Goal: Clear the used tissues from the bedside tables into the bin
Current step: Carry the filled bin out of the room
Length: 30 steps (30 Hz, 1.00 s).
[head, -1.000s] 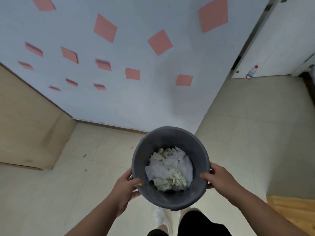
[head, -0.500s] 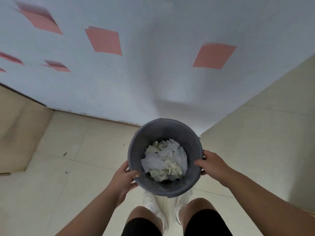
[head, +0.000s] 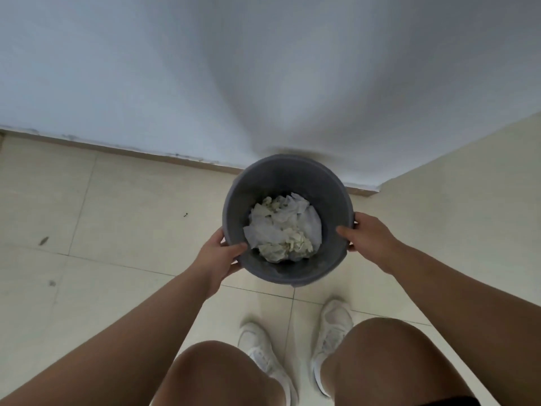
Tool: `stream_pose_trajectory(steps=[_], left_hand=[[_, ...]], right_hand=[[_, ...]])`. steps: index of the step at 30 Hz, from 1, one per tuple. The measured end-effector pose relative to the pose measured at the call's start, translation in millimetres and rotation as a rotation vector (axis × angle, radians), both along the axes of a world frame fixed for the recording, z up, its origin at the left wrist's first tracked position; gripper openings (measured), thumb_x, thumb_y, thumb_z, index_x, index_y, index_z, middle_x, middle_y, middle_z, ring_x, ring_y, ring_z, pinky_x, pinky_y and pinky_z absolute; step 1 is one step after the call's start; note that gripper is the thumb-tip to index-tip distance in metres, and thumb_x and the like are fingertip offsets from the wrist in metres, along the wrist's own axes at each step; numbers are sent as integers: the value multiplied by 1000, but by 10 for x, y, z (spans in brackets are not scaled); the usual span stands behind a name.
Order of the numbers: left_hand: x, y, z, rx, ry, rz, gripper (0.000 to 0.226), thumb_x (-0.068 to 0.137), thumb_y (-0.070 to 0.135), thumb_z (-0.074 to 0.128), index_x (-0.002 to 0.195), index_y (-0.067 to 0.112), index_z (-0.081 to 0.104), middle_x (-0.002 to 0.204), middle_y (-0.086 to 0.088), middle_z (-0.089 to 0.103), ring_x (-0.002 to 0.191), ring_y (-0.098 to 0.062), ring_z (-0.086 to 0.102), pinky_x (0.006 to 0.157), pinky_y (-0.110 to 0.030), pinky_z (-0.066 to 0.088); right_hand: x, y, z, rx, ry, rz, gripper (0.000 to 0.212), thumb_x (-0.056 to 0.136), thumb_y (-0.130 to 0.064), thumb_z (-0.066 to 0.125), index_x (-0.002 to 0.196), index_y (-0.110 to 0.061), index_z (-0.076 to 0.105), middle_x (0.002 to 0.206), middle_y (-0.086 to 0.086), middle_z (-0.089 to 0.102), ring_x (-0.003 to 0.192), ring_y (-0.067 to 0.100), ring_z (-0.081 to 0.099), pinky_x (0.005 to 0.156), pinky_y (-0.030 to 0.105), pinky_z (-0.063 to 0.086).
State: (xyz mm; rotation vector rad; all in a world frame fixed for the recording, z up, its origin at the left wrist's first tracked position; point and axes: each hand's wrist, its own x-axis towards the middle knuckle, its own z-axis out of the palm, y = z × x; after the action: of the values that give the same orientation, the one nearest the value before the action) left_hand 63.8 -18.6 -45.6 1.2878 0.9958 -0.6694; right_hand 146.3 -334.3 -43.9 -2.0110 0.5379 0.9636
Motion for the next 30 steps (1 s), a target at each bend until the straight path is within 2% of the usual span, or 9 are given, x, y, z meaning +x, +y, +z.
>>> stream_pose_trajectory(steps=[6, 10, 12, 14, 16, 18, 23, 26, 30], left_hand=[[112, -14, -131, -60, 10, 69, 55, 98, 2, 68, 145, 25, 57, 121, -4, 80, 112, -27, 77, 89, -43, 63], [15, -69, 336, 48, 65, -38, 75, 97, 13, 72, 162, 27, 37, 147, -5, 58, 124, -24, 59, 96, -42, 56], [-64, -68, 726, 77, 57, -92, 73, 97, 16, 73, 161, 25, 38, 146, -6, 55, 121, -23, 60, 97, -42, 56], [-145, -58, 1171, 59, 46, -126, 59, 99, 17, 70, 153, 22, 50, 134, -3, 66, 116, -21, 67, 91, -38, 59], [-240, -33, 1658, 44, 34, -163, 47, 99, 18, 69, 145, 21, 59, 123, -5, 73, 112, -18, 72, 85, -34, 61], [-336, -6, 2180, 48, 15, -198, 40, 100, 18, 67, 140, 21, 64, 119, -6, 75, 111, -19, 73, 85, -33, 61], [-667, 111, 3637, 97, -53, -205, 34, 102, 9, 54, 129, 24, 68, 119, -1, 77, 109, -19, 73, 84, -32, 60], [-932, 249, 4409, 127, -104, -212, 35, 101, 10, 52, 125, 28, 71, 114, 3, 79, 106, -18, 75, 80, -28, 59], [-1396, 516, 5111, 180, -139, -166, 35, 98, 10, 52, 118, 30, 73, 107, 4, 80, 101, -18, 76, 76, -28, 59]], right_hand=[[81, -135, -134, 83, 66, -211, 40, 90, -15, 78, 129, -12, 67, 111, 4, 77, 99, 24, 75, 93, 41, 62], [28, -145, 354, -3, 100, -129, 58, 88, -27, 78, 141, -14, 59, 114, 6, 74, 103, 24, 72, 100, 43, 59], [-24, -101, 777, -61, 100, -39, 60, 88, -31, 75, 144, -18, 57, 127, 3, 69, 106, 24, 70, 98, 41, 56], [-91, -41, 1230, -81, 85, 7, 57, 89, -34, 71, 143, -21, 58, 131, -1, 65, 107, 22, 69, 90, 37, 53], [-189, 43, 1709, -65, 61, 32, 52, 90, -35, 70, 140, -23, 61, 126, -4, 66, 105, 19, 68, 84, 34, 50], [-307, 135, 2217, -67, 26, 87, 45, 93, -34, 68, 136, -22, 63, 122, -5, 67, 106, 19, 68, 87, 34, 51], [-593, 405, 3577, -75, -27, 181, 23, 97, -27, 61, 118, -23, 70, 106, -5, 72, 98, 17, 69, 94, 45, 60], [-751, 585, 4289, -65, -52, 252, 15, 96, -23, 60, 106, -29, 70, 97, -4, 76, 84, 14, 73, 77, 36, 62], [-876, 885, 5016, -23, -95, 431, 15, 100, -23, 58, 109, -30, 68, 97, -6, 75, 81, 13, 73, 59, 23, 55]])
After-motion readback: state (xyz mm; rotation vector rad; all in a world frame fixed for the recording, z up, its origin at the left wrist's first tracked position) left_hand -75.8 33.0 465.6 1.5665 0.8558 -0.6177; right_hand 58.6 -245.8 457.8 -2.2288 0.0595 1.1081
